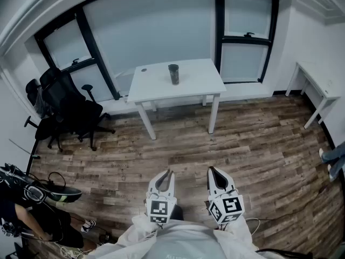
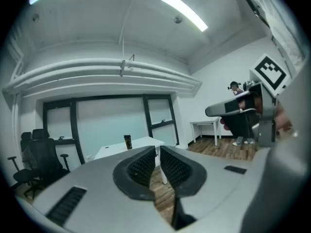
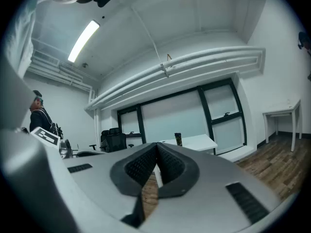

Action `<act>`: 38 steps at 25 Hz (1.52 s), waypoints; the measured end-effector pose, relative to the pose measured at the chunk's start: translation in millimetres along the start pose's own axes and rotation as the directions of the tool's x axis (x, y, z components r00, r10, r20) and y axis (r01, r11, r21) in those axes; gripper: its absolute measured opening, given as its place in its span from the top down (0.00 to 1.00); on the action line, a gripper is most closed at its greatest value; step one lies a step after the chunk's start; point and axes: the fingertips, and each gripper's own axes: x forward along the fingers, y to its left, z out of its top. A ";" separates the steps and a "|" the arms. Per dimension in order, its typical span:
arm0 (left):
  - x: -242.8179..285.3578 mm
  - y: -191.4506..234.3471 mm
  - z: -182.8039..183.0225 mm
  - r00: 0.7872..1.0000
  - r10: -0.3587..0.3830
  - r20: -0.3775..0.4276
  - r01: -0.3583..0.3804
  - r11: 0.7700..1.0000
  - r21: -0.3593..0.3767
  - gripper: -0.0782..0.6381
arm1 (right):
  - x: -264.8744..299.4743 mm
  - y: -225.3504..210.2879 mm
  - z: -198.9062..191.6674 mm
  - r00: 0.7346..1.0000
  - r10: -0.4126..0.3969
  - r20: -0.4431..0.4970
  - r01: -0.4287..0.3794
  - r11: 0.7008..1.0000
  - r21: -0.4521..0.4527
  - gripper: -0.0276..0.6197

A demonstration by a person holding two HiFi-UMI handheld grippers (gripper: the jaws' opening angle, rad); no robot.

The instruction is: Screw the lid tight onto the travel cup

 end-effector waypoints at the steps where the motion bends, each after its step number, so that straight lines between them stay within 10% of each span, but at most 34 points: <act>1: 8.7 1.8 -0.1 1.000 -0.007 0.000 0.007 1.000 0.003 0.84 | 9.4 -4.5 -1.2 1.000 -0.001 -0.004 0.002 1.000 0.006 0.92; 25: 307.2 293.8 -13.7 0.999 0.032 0.013 -0.032 0.999 -0.033 0.84 | 422.1 -32.6 27.0 0.997 -0.004 -0.072 -0.002 0.997 -0.078 0.92; 38: 427.2 315.7 -7.7 0.999 -0.035 0.001 0.035 0.999 -0.010 0.84 | 505.9 -115.4 19.3 0.991 -0.094 -0.100 0.091 0.995 -0.037 0.92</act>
